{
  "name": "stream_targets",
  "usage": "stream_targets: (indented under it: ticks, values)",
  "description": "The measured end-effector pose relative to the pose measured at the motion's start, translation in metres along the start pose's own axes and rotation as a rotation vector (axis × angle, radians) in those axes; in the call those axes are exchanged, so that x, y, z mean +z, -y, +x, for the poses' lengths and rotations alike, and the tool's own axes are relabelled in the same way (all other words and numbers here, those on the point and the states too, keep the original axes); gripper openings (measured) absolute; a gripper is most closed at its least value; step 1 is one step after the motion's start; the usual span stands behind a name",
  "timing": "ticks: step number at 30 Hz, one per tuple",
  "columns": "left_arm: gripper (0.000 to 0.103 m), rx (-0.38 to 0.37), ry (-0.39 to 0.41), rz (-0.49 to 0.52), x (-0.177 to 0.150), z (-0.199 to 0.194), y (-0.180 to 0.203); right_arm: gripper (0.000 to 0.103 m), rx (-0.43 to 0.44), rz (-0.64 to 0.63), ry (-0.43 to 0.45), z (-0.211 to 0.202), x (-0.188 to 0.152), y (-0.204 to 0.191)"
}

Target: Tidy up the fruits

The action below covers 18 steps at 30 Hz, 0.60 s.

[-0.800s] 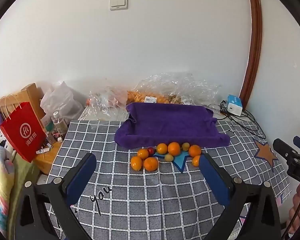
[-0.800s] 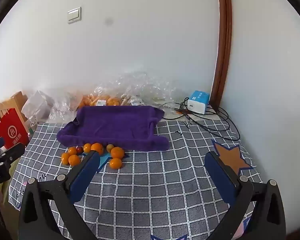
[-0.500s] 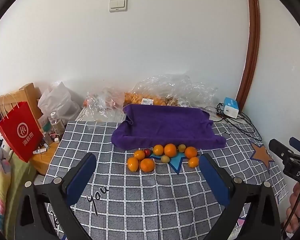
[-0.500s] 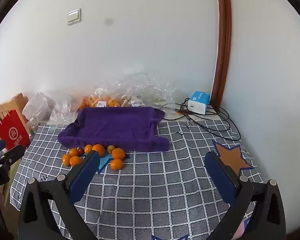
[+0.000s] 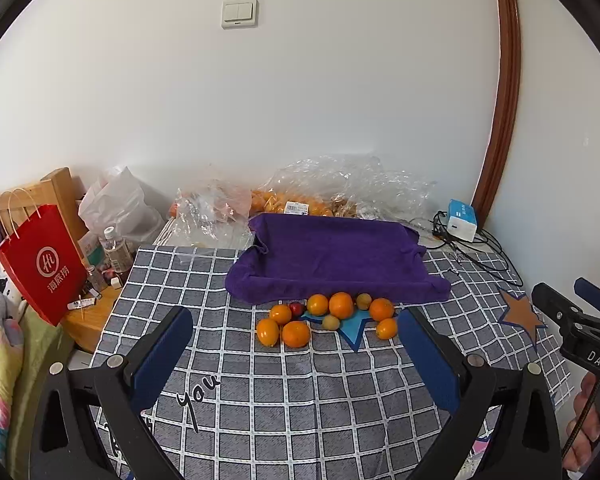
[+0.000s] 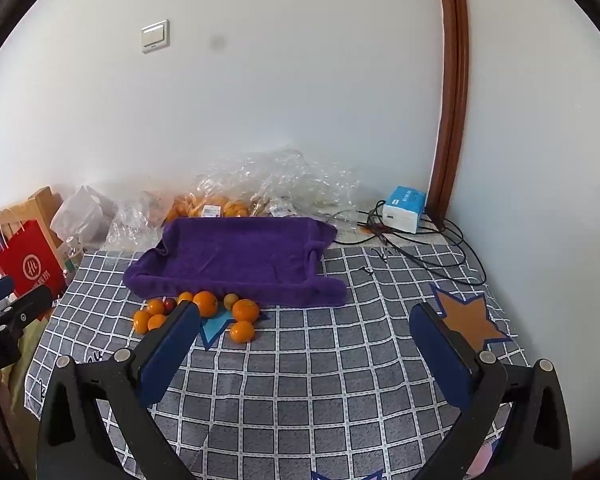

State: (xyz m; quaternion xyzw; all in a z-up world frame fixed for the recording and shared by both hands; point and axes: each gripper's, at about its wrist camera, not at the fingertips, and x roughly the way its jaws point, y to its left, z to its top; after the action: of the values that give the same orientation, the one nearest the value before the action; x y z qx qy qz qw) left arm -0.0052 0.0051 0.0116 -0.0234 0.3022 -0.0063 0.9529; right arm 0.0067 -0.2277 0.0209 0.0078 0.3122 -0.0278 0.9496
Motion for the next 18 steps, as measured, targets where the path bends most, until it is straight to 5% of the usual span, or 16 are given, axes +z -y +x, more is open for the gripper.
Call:
stream_targets:
  ticks: [18]
  values:
    - [0.103,-0.01,-0.006,-0.013,-0.0045,0.0008,0.0,0.103,0.005,0.0,-0.004,-0.0007,-0.0025,-0.0036]
